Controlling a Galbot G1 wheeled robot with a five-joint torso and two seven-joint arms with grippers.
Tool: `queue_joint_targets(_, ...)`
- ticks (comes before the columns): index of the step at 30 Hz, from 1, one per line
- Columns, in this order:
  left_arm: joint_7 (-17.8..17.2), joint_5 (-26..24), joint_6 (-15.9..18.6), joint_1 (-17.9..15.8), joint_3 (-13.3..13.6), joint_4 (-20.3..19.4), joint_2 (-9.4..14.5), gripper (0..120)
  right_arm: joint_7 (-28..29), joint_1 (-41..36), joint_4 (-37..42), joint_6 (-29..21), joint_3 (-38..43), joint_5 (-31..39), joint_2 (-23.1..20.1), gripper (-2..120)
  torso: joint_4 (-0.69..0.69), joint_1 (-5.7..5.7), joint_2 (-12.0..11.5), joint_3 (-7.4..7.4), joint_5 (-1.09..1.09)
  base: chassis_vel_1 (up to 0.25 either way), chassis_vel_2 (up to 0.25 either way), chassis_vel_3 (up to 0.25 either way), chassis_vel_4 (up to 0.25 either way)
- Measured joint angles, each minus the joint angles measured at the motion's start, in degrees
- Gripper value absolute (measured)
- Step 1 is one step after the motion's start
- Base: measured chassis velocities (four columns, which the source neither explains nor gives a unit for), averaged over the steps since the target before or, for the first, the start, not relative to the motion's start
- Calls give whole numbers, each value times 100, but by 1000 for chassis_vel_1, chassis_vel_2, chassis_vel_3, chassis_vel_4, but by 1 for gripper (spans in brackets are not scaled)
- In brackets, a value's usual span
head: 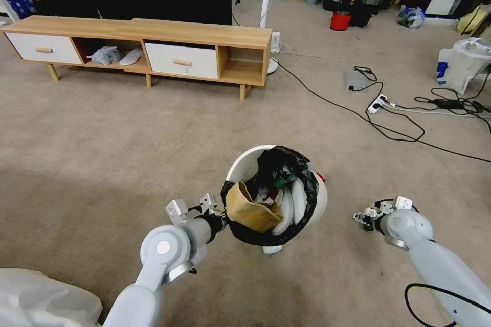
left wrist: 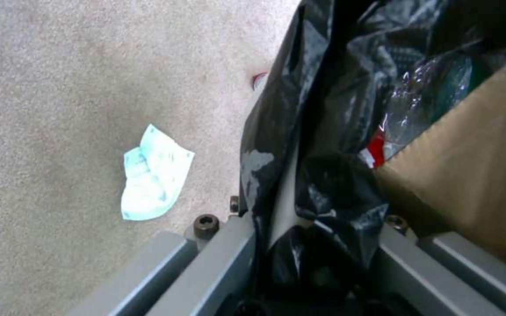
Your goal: Pick up the trash bin and place the garbage on the floor into it.
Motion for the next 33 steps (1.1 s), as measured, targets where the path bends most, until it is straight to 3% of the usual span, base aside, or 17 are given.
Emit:
queue_joint_targets(17,74,10,1,-11,32,51,-2,0,-302,617,-716,63,-299,-221,65,100,0,0,0,0,0,0,0,0,0)
queue_joint_targets(33,98,-43,1,-15,-8,67,92,0,-768,1205,-1751,188,-564,-870,456,100,-1,0,0,0,0,0,0,0,0)
